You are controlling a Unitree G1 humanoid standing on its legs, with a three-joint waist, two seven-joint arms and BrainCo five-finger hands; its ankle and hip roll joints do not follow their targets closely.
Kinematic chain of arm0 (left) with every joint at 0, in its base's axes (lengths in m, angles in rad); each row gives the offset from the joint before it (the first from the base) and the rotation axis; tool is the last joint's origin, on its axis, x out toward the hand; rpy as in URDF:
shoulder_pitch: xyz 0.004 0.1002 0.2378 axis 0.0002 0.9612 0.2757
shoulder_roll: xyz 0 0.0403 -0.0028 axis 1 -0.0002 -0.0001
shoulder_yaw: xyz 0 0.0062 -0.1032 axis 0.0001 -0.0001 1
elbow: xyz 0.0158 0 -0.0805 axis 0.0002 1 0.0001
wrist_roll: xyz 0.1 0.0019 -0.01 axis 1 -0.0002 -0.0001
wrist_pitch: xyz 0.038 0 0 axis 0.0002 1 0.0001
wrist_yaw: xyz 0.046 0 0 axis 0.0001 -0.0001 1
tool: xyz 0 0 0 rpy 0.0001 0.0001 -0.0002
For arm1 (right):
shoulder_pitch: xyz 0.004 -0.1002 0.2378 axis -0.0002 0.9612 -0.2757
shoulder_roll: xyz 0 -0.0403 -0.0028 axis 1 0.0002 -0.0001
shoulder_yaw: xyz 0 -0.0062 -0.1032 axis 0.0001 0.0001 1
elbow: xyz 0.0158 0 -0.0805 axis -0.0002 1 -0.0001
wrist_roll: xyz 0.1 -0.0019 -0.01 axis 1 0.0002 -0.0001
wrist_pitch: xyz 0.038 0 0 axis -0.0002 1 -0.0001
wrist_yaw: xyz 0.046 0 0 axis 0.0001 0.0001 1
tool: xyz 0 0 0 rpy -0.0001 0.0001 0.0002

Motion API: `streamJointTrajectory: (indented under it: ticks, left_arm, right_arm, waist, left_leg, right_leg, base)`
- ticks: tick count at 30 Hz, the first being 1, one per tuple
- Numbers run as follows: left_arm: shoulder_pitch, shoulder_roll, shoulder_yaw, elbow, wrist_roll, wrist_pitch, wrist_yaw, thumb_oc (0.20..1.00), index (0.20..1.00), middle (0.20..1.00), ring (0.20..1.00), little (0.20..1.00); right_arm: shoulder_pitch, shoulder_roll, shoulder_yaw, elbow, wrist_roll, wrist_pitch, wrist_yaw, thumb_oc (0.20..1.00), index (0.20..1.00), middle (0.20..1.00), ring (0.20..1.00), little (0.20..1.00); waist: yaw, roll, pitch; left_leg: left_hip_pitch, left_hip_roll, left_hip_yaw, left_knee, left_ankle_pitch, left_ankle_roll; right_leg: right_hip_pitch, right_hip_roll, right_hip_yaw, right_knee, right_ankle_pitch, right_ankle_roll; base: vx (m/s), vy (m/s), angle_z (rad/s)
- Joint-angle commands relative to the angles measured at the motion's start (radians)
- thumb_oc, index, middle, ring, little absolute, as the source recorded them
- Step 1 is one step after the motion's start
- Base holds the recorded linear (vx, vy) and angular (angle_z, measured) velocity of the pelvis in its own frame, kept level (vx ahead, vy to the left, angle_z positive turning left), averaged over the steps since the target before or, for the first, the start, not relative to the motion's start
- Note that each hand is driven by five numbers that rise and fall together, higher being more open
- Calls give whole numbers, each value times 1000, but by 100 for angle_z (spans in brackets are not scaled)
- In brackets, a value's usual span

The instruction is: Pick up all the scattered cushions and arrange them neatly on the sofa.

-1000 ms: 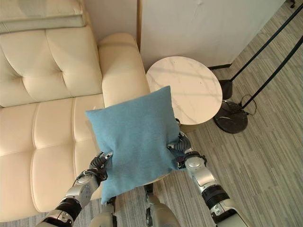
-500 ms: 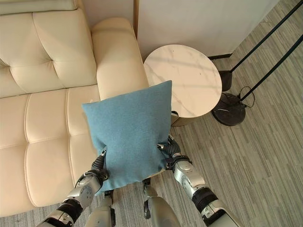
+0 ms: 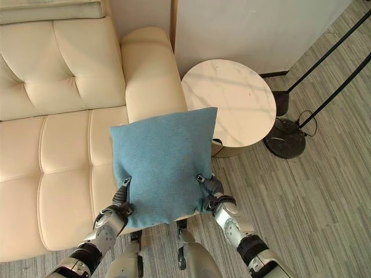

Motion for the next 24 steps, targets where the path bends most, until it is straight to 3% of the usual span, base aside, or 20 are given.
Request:
streamJointTrajectory:
  ticks: [1, 2, 4, 9, 13, 15, 17, 18, 20, 21, 22, 24]
  left_arm:
    - [-83, -191, -218, -206, 26, 12, -182, 200, 200, 200, 200, 200]
    - [-82, -191, -218, -206, 26, 12, -182, 200, 200, 200, 200, 200]
    - [-24, -94, -206, -353, 153, -15, -188, 200, 200, 200, 200, 200]
    - [34, -42, -173, -456, 210, -30, -172, 200, 200, 200, 200, 200]
    - [76, -14, -131, -516, 230, -37, -157, 200, 200, 200, 200, 200]
    - [87, -7, -123, -541, 226, -43, -153, 200, 200, 200, 200, 200]
    - [90, 9, -110, -576, 225, -50, -153, 200, 200, 200, 200, 200]
    - [95, 20, -107, -595, 230, -52, -158, 200, 200, 200, 200, 200]
    - [122, 27, -101, -599, 220, -40, -163, 200, 200, 200, 200, 200]
    - [138, 21, -102, -584, 216, -27, -164, 200, 200, 200, 200, 200]
    - [161, 16, -99, -581, 204, -17, -160, 200, 200, 200, 200, 200]
    - [160, 6, -105, -570, 171, -6, -142, 200, 200, 200, 200, 200]
  right_arm:
    - [-6, 260, 249, -130, 49, 69, 214, 200, 200, 200, 200, 200]
    - [-6, 260, 249, -131, 49, 69, 214, 200, 200, 200, 200, 200]
    - [37, 215, 263, -222, 32, 73, 258, 200, 200, 200, 200, 200]
    - [69, 181, 255, -309, 1, 68, 273, 200, 200, 200, 200, 200]
    - [88, 187, 235, -355, -7, 60, 274, 200, 200, 200, 200, 200]
    - [88, 195, 232, -378, -10, 59, 275, 200, 200, 200, 200, 200]
    - [90, 197, 229, -395, -8, 52, 275, 200, 200, 200, 200, 200]
    - [91, 194, 233, -401, -13, 47, 279, 200, 200, 200, 200, 200]
    - [93, 184, 229, -384, -28, 49, 272, 200, 200, 200, 200, 200]
    - [98, 179, 214, -368, -33, 53, 265, 200, 200, 200, 200, 200]
    - [103, 174, 206, -364, -40, 56, 258, 200, 200, 200, 200, 200]
    - [104, 161, 188, -360, -34, 36, 222, 200, 200, 200, 200, 200]
  waist:
    - [23, 1, -17]
    - [23, 1, -17]
    - [31, 3, -72]
    - [42, 7, -105]
    - [54, 10, -116]
    - [65, 11, -112]
    - [77, 23, -106]
    - [82, 36, -106]
    - [96, 51, -129]
    - [111, 46, -152]
    - [127, 33, -156]
    - [129, 26, -148]
  left_leg:
    - [26, 22, 19, -6, -62, -29]
    - [27, 22, 19, -6, -62, -29]
    - [71, 5, 24, -6, -88, -9]
    - [106, -23, 12, -6, -106, 13]
    - [126, -50, 26, -6, -117, 32]
    - [126, -49, 47, -6, -116, 34]
    - [123, -42, 59, -6, -108, 36]
    - [116, -41, 68, -6, -95, 42]
    - [110, -48, 80, -6, -73, 55]
    - [90, -57, 82, -6, -58, 56]
    - [80, -67, 83, -5, -45, 55]
    - [9, -60, 66, 18, 13, 22]
  right_leg:
    - [43, -118, -30, 22, -161, 124]
    - [43, -118, -30, 22, -161, 124]
    - [88, -139, -34, 24, -166, 140]
    - [122, -165, -39, 33, -166, 153]
    - [119, -181, -45, 42, -130, 174]
    - [102, -187, -70, 58, -100, 186]
    - [103, -188, -123, 87, -119, 180]
    - [120, -175, -143, 143, -160, 165]
    - [189, -104, -101, 274, -285, 130]
    - [231, -57, -67, 278, -315, 115]
    - [271, -38, -58, 231, -338, 92]
    - [288, 9, -7, 143, -363, 46]
  base:
    - [2, 66, 5]
    - [17, 124, 4]
    - [50, 213, 4]
    - [6, 156, 6]
    - [-61, 137, 9]
    - [-122, 47, -7]
    - [-179, 42, -43]
    - [-232, 84, -55]
    - [-216, 33, -38]
    - [-167, -116, -18]
    - [-226, -252, -9]
    - [-243, -252, 5]
